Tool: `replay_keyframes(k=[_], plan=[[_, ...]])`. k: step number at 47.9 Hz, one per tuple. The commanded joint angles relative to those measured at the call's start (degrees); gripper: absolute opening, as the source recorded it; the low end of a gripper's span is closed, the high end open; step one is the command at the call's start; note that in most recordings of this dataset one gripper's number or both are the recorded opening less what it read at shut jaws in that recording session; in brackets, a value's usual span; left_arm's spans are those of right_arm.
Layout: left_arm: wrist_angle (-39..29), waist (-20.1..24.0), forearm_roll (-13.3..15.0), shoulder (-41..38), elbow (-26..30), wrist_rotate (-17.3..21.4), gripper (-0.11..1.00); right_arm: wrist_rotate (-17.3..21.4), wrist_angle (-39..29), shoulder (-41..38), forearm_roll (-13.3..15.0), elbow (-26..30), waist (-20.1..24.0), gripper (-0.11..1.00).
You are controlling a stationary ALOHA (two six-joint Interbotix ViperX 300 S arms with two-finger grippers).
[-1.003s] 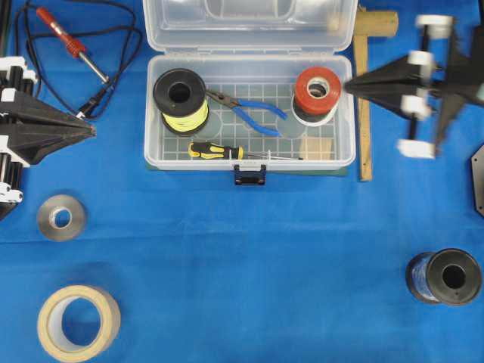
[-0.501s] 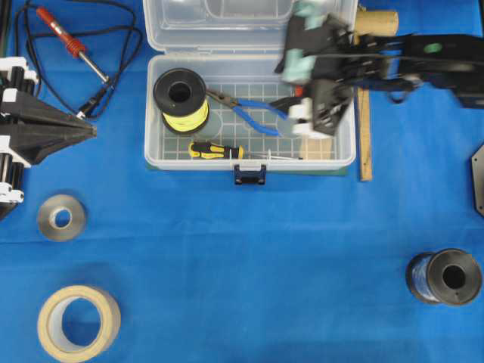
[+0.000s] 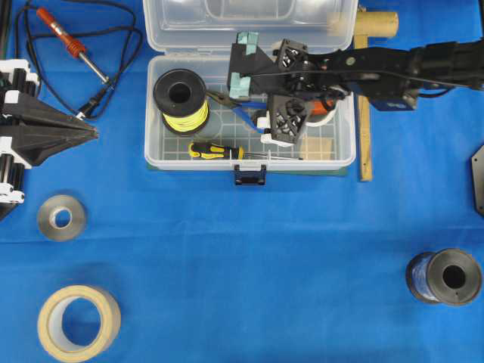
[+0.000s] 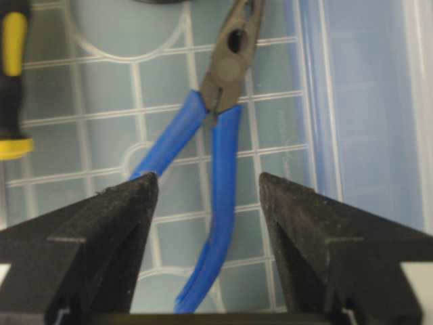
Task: Pick the nipper from the toolbox among several items.
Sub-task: 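Lower the right gripper and close it on the pliers' blue handle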
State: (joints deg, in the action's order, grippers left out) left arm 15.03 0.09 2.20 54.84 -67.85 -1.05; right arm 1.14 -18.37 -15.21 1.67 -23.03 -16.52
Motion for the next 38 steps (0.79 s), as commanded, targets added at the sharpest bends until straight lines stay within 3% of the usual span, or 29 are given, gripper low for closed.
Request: replay_keyframes(k=[1, 7, 13, 15, 26, 38], plan=[[0.2, 0.1, 0.1, -0.4, 0.7, -0.1, 0.00, -0.1, 0.3, -0.1, 0.5, 1.2, -0.3, 0.61], [0.0, 0.1, 0.1, -0.4, 0.7, -0.1, 0.00, -0.2, 0.2, -0.9, 1.1, 1.2, -0.1, 0.53], [-0.1, 0.1, 0.1, -0.4, 0.7, -0.1, 0.00, -0.3, 0.2, -0.9, 1.2, 1.2, 0.1, 0.19], [-0.2, 0.1, 0.1, -0.4, 0.7, -0.1, 0.00, -0.3, 0.2, -0.9, 1.2, 1.1, 0.2, 0.12], [-0.7, 0.1, 0.1, -0.4, 0.7, -0.1, 0.00, 0.0, 0.1, 0.1, 1.2, 1.1, 0.3, 0.13], [-1.4, 0.1, 0.2, -0.2, 0.7, -0.4, 0.00, 0.6, -0.3, 8.0, 1.2, 0.4, 0.3, 0.13]])
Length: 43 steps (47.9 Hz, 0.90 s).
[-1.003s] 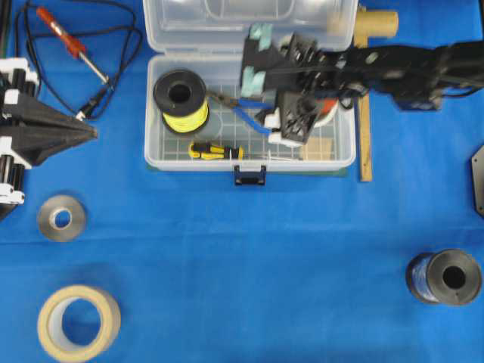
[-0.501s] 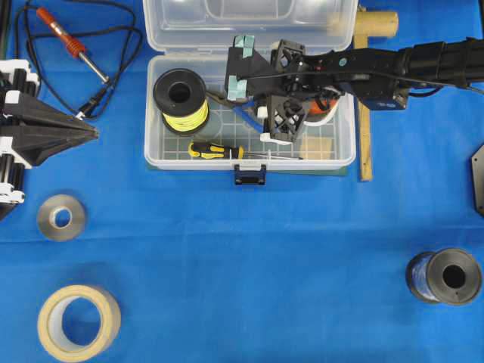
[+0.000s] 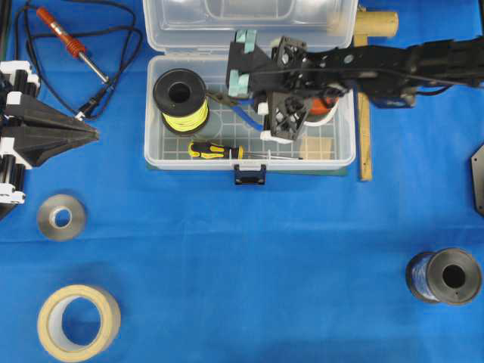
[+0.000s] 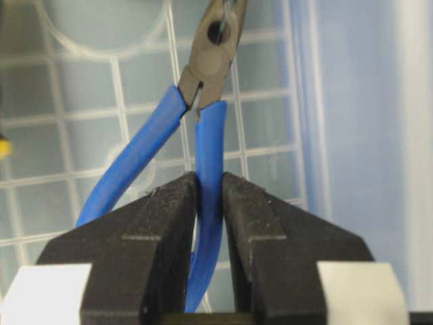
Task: Pick the nipper from the toolbox among several items.
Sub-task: 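Lower the right gripper and close it on the pliers' blue handle, then lift the pliers out of the toolbox and carry them toward the front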
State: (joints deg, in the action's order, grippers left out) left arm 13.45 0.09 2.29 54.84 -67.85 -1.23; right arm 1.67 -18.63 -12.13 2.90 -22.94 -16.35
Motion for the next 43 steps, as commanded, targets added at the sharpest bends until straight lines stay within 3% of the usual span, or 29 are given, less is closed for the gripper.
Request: replay_keyframes(k=[1, 13, 22, 32, 43], plan=[[0.2, 0.1, 0.1, -0.2, 0.7, -0.2, 0.00, 0.1, -0.1, 5.7, 0.0, 0.1, 0.1, 0.13], [0.2, 0.1, 0.1, -0.2, 0.7, -0.2, 0.00, 0.6, -1.6, 15.5, -0.2, -2.4, 1.1, 0.13], [0.2, 0.1, 0.1, -0.4, 0.7, -0.2, 0.00, 1.1, -0.6, 20.2, -1.0, -4.9, 7.4, 0.13], [0.2, 0.1, 0.0, -0.4, 0.6, -0.2, 0.00, 5.5, 3.4, 19.8, -1.3, -6.9, 16.5, 0.13], [0.2, 0.1, 0.1, -0.4, 0.4, -0.2, 0.00, 12.4, 8.2, 12.1, -1.4, -7.3, 24.4, 0.13]])
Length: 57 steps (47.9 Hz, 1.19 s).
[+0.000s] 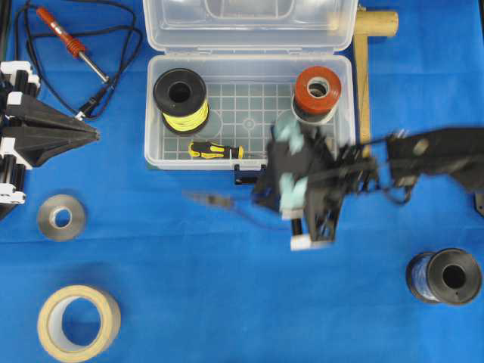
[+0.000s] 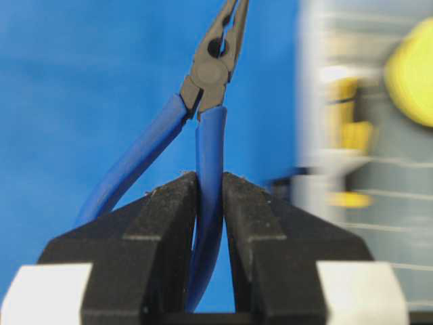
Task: Pick the nipper from the toolbox among several items.
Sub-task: 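Lift the pliers out of the toolbox and carry them toward the front, then lower the pliers onto the table and open the right gripper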
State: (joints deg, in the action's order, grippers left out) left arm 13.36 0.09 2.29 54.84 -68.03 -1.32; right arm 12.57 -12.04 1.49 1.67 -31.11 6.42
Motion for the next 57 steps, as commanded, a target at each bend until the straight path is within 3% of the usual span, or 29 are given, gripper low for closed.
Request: replay_keyframes(k=[1, 18, 35, 37, 44, 47, 57], plan=[[0.3, 0.1, 0.1, -0.4, 0.4, -0.1, 0.00, 2.0, 1.8, -2.3, -0.2, 1.0, 2.2, 0.13], [0.3, 0.1, 0.1, -0.4, 0.0, -0.1, 0.00, 11.2, 3.3, -12.0, -0.3, 0.9, 6.1, 0.13], [0.3, 0.1, 0.1, -0.4, -0.1, -0.2, 0.00, 11.7, 1.8, -12.0, 0.0, 0.5, 5.4, 0.15], [0.3, 0.1, 0.1, -0.4, -0.1, -0.2, 0.00, 11.6, 1.4, -12.0, 0.0, 0.6, 5.3, 0.21], [0.3, 0.1, 0.1, -0.4, -0.1, -0.2, 0.00, 11.3, -2.1, -9.0, 1.8, 1.1, 4.6, 0.67], [0.2, 0.1, 0.1, -0.3, -0.1, -0.3, 0.00, 11.3, -3.8, -6.1, 2.8, 1.0, 4.1, 0.82], [-0.6, 0.1, 0.1, 0.0, -0.1, -0.3, 0.00, 11.3, -8.3, 6.6, 9.4, -0.3, 2.7, 0.77]])
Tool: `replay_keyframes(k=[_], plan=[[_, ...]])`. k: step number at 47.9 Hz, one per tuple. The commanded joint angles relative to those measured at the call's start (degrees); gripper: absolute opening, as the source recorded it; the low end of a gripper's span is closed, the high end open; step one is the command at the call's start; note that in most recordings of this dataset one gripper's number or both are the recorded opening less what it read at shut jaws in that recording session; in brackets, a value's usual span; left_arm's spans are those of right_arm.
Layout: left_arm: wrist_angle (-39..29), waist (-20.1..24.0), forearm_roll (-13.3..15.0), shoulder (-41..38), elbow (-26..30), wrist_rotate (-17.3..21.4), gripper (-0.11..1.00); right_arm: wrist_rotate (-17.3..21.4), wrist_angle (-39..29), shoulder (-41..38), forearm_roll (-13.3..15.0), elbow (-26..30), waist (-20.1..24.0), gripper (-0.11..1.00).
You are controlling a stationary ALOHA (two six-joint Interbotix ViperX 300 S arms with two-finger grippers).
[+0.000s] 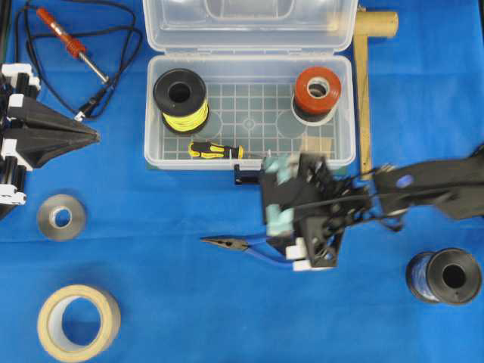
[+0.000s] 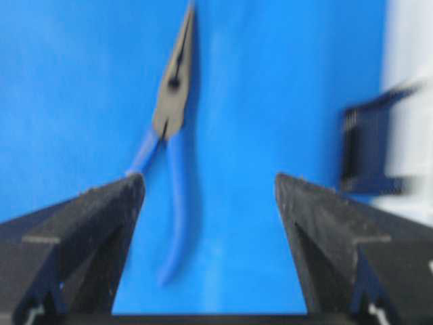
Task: Pick the nipper from the toolbox among several items.
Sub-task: 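Lower the pliers onto the table and open the right gripper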
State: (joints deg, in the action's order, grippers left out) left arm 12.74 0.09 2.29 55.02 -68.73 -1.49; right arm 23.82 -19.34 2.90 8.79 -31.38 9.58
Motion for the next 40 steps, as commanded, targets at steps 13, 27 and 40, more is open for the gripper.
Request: replay_keyframes(k=[13, 27, 40], plan=[[-0.2, 0.1, 0.1, -0.2, 0.6, -0.2, 0.00, 0.7, -3.5, 20.1, 7.4, -6.8, -4.0, 0.77], [-0.1, 0.1, 0.1, -0.1, 0.6, -0.2, 0.00, 0.8, 2.3, 35.4, 7.5, -17.5, -4.7, 0.77], [-0.1, 0.1, 0.1, -0.1, 0.6, -0.2, 0.00, 2.3, 8.4, 45.5, 7.1, -28.2, -8.3, 0.77]])
